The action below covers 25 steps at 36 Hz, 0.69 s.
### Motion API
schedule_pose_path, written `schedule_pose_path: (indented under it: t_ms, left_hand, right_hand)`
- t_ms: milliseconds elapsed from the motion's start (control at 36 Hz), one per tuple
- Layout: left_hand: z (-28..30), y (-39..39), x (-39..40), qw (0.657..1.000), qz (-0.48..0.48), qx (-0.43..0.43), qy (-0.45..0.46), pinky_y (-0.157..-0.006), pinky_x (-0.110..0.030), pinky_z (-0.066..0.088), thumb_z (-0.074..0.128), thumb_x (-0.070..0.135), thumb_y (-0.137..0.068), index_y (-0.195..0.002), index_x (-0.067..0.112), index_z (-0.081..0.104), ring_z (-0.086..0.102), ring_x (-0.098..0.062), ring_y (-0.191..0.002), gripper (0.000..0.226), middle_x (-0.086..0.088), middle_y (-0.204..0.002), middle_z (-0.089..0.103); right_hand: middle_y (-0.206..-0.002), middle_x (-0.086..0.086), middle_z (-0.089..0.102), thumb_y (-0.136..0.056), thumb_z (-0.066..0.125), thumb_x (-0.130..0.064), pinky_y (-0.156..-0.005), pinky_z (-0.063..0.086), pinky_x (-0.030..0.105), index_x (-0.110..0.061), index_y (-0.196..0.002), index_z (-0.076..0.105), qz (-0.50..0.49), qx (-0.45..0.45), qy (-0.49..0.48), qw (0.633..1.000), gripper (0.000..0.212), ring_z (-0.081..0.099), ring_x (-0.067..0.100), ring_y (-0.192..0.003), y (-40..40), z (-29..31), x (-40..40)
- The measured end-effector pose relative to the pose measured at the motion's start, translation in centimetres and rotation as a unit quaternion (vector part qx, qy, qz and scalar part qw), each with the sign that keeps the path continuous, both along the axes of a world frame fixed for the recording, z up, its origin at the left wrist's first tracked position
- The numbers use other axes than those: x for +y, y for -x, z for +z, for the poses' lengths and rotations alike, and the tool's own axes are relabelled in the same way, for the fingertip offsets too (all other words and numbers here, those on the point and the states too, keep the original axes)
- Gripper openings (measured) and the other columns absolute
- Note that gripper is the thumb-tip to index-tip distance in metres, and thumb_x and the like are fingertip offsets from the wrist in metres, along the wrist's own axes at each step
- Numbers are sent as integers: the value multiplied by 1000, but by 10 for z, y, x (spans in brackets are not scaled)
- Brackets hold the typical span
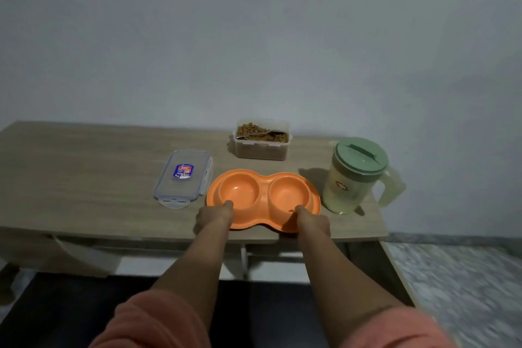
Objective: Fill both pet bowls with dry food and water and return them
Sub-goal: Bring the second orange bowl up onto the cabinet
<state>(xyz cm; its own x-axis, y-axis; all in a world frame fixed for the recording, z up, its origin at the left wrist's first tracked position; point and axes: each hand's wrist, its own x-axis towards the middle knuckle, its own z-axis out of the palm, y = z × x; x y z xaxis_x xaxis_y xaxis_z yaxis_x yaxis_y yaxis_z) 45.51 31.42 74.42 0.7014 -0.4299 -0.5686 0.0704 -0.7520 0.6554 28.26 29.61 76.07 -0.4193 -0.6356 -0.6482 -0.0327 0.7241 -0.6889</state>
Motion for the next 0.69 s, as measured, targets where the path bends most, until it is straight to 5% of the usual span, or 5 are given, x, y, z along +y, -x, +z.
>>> schedule_pose_path:
  t_ms: [694]
  left_hand:
    - [-17, -2, -1, 1000, -16, -5, -25, -82, -36, 50, 66, 47, -81, -121, 2, 58, 60, -34, -105, 60, -17, -113, 63]
  right_hand:
    - [-124, 17, 55, -78, 66, -50, -80, 47, 41, -7, -126, 52, 61, 47, -16, 997, 65, 56, 34, -109, 13, -23, -11]
